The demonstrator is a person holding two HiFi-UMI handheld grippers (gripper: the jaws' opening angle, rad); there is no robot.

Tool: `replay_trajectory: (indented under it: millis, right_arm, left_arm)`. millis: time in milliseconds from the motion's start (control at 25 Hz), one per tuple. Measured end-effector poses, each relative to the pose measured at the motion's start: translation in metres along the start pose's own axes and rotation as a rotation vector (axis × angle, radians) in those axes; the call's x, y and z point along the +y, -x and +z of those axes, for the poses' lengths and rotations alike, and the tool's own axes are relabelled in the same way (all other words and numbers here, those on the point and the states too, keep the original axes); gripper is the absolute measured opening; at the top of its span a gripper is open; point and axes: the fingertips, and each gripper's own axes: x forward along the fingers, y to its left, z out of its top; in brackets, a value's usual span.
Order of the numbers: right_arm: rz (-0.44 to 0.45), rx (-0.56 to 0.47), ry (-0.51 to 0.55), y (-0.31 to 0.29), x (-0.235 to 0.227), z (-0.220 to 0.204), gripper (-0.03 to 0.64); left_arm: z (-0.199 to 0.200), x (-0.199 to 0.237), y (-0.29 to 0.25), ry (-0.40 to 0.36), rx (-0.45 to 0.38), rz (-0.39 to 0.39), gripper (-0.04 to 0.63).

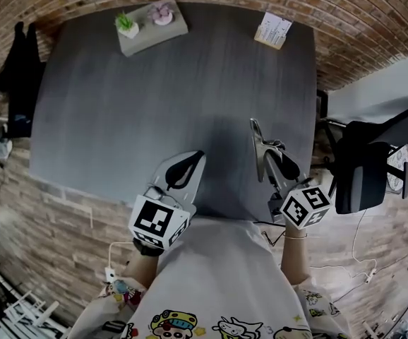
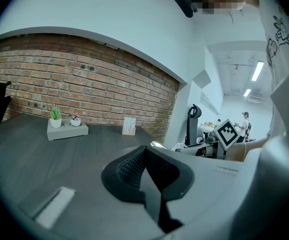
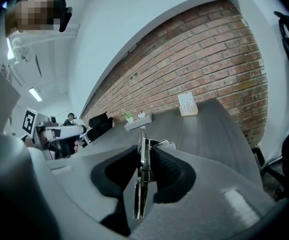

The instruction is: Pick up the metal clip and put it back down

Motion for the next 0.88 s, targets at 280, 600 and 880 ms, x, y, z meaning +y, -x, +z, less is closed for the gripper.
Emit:
replay_trajectory:
  millis: [280, 600, 880]
  right_arm:
    - [0.033, 0.096, -0.077, -0.023, -0.008, -0.036, 0.091]
    - [0.068, 0.207, -0.137, -0.042, -0.013, -0.072, 0.091]
    - [0.054, 0.25, -0.211, -0.048, -0.027, -0.092, 0.091]
  left_arm:
    - [-0.009, 0.0, -0.009, 0.02, 0.024, -0.008, 0.003]
    - [-0.019, 0.002, -0.02, 0.038, 0.049, -0.018, 0.003]
    - [-0.023, 0.002, -0.028, 0.035, 0.05, -0.023, 0.003]
